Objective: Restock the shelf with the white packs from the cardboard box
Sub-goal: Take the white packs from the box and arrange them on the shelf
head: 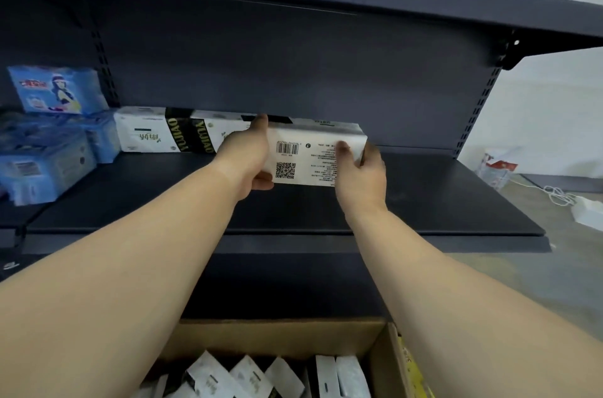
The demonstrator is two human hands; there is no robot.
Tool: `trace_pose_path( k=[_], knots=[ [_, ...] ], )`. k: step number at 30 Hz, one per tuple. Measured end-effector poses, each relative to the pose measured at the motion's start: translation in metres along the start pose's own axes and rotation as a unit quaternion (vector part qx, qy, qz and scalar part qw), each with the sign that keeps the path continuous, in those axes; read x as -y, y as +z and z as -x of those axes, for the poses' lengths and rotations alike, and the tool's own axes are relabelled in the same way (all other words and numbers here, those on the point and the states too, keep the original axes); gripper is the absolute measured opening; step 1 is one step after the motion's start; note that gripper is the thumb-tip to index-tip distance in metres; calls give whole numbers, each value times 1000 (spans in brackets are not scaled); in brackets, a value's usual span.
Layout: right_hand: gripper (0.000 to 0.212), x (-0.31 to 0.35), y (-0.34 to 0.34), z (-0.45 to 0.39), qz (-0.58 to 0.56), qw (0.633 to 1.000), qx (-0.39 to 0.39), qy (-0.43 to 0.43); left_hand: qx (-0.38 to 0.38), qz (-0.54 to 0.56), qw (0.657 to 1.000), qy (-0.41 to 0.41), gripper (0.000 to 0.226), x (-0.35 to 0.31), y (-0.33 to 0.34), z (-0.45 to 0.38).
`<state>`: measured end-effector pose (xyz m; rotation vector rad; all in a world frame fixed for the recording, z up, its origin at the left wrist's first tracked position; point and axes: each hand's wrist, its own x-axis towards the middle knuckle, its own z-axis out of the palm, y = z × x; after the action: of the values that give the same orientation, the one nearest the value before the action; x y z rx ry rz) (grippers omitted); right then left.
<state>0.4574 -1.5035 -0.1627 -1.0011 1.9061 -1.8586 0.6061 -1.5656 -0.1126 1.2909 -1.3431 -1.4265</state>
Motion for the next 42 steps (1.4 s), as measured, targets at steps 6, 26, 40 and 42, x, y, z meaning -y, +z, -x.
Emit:
trace_pose_path(
  k=[6,26,40,42],
  knots=[
    [62,-8,9,-29,-12,999,33,-10,-32,-10,999,-2,52,0,15,-30],
    [49,-41,43,-101,-34,995,82,53,-54,27,998,-18,29,7,37,-110],
    [48,-50,72,-122,-41,987,105,110,-50,7,998,-37,22,23,37,-145],
    [44,-50,75,-125,-45,987,106,110,-52,12,998,-34,21,23,38,-148]
  ],
)
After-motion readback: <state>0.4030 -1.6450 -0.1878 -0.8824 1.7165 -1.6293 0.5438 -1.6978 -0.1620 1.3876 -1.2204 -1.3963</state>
